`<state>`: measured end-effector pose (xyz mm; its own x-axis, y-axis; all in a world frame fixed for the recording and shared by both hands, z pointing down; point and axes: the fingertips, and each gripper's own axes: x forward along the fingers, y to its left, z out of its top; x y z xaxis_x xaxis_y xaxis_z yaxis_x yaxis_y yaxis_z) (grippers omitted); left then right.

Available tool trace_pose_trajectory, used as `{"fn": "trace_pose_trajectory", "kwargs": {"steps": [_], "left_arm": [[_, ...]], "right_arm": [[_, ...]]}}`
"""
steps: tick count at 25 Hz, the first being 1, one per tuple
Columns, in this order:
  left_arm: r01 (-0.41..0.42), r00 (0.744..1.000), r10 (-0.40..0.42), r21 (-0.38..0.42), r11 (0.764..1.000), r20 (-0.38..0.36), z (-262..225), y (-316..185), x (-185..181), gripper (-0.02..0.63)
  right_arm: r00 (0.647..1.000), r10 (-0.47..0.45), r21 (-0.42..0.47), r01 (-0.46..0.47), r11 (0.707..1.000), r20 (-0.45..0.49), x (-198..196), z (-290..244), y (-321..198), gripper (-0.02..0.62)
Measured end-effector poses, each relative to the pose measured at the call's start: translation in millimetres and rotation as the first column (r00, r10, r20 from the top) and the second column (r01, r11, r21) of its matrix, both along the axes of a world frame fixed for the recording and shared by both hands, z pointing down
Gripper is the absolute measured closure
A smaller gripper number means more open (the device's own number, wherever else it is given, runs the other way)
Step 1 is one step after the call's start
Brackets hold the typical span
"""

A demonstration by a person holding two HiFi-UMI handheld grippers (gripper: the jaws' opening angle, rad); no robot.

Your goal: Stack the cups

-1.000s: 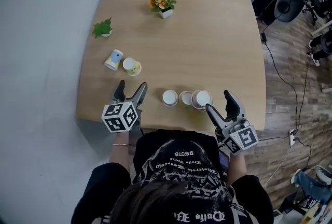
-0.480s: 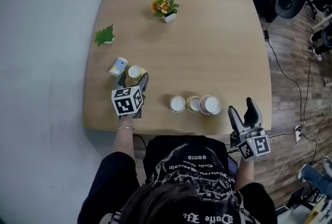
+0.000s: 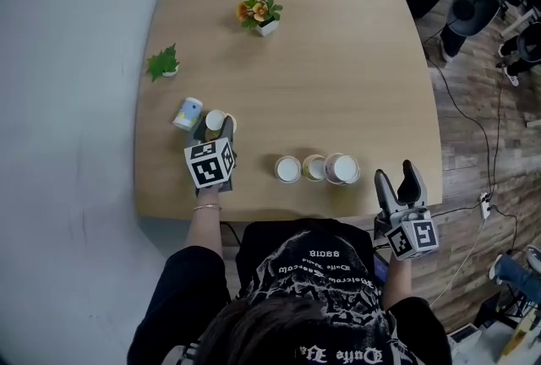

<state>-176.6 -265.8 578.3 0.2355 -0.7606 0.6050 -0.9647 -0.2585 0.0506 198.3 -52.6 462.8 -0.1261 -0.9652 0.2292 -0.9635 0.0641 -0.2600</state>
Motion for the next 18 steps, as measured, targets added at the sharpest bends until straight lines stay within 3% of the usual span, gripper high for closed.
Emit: {"fn": "trace_pose_trajectory", "kwargs": {"steps": [6,10,14,18], "left_arm": [[-0.017,1.0,0.017,0.023,1.0,-0.021,-9,3,2,0.353],[-0.1,0.993,0.104,0.081,0.992,-0.06,-34,13,23,0.353],[-0.218,0.966,0.234,0.136,0.966,-0.108,-63,28,50,0.353],[-0.338,0.919,0.366,0.188,0.922,-0.147,-92,53,79,0.353]], "right_arm": [[1.0,0.005,-0.002,-0.005,1.0,0.001,-1,3,0,0.264],[1.0,0.003,-0.004,-0.003,1.0,0.002,-2,4,0,0.264],[1.0,-0.017,-0.008,0.017,1.0,0.004,-6,7,0,0.265],[0.999,-0.038,-0.013,0.038,0.999,0.009,-10,11,1,0.264]]}}
